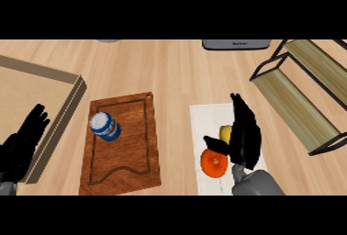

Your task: Pick the lemon from the placemat and place it in the tiered shelf

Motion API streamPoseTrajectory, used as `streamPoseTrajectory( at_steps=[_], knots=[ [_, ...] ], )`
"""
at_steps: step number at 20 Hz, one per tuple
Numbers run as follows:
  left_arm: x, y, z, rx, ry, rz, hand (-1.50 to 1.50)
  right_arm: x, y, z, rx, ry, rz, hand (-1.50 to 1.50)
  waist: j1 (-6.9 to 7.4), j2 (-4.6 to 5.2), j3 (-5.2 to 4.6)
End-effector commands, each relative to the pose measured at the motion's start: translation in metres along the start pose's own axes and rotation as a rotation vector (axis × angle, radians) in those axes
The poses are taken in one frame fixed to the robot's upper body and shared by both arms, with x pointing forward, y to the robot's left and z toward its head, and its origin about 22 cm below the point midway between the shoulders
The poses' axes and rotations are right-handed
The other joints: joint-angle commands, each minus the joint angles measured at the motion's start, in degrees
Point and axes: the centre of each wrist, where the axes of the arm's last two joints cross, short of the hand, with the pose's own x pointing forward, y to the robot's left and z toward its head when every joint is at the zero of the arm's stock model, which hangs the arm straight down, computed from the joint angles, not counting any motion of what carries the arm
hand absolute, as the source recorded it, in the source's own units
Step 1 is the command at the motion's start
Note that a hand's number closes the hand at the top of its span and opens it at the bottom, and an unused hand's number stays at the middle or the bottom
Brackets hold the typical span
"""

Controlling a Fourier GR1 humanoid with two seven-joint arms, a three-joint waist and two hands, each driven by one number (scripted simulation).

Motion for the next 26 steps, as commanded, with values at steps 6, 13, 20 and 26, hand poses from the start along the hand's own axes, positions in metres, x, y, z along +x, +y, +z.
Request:
streamPoseTrajectory(
  at_steps=[6,13,20,26],
  knots=[
    [-0.012,-0.003,0.004,-0.008,0.049,-0.004,0.00,0.041,0.003,0.018,0.321,0.174,0.519,-1.50,0.66,0.48,-0.37],
    [-0.008,-0.006,-0.004,-0.019,0.050,0.015,0.00,0.084,-0.022,0.002,0.375,0.230,0.724,-1.50,1.08,0.84,-0.10],
    [-0.015,-0.004,-0.001,-0.023,0.031,0.011,0.00,0.068,-0.025,-0.014,0.441,0.271,0.761,-1.50,1.35,0.91,-0.03],
    [-0.005,-0.008,-0.003,-0.034,0.046,0.005,0.00,0.036,-0.024,-0.016,0.447,0.302,0.772,-1.50,1.29,0.87,0.02]
  ],
)
